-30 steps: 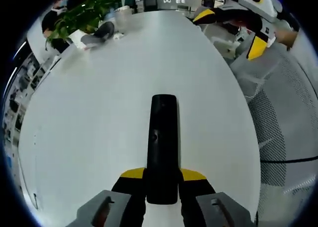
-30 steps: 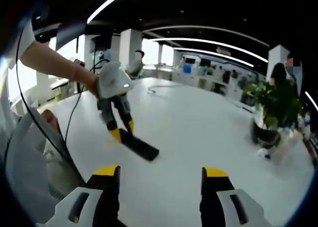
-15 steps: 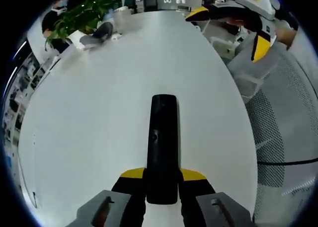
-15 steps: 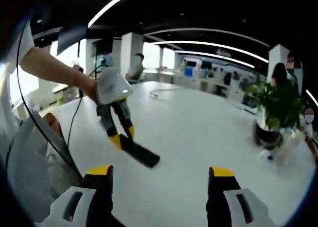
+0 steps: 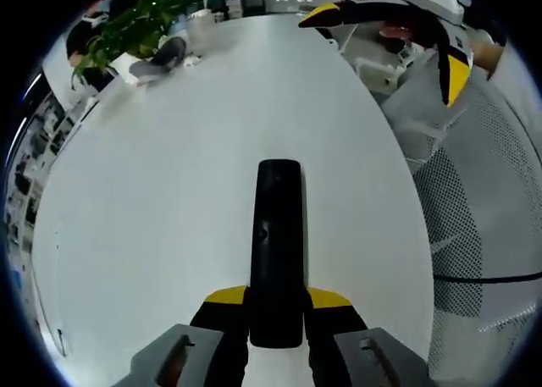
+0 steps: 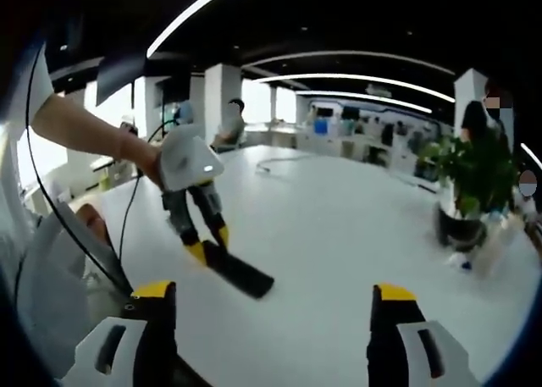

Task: Press the specified remote control buttons in sequence, fully releasing each button before pressing the next.

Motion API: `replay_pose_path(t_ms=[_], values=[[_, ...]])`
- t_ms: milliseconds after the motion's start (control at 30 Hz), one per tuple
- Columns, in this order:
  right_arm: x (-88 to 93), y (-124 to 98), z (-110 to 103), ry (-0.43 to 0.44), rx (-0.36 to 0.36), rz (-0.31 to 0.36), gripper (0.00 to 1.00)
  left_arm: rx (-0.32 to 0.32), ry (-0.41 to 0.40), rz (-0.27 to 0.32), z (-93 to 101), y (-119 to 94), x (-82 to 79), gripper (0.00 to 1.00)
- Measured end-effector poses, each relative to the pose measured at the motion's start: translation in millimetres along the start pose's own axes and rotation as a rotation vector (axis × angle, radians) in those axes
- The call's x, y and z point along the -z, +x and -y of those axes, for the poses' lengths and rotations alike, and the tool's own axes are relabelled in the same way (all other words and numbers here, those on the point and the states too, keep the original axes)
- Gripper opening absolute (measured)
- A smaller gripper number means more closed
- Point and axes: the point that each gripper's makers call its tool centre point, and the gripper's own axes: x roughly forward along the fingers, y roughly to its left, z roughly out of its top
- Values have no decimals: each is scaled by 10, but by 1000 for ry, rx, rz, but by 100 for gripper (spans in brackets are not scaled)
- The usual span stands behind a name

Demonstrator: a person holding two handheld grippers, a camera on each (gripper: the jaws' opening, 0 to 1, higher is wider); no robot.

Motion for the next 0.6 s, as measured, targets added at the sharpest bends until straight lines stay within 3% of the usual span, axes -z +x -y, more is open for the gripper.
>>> replay_pose_path(t_ms=[600], values=[[-6, -9, 4, -35, 17, -4, 99, 10, 18, -16, 125, -3, 9, 24]])
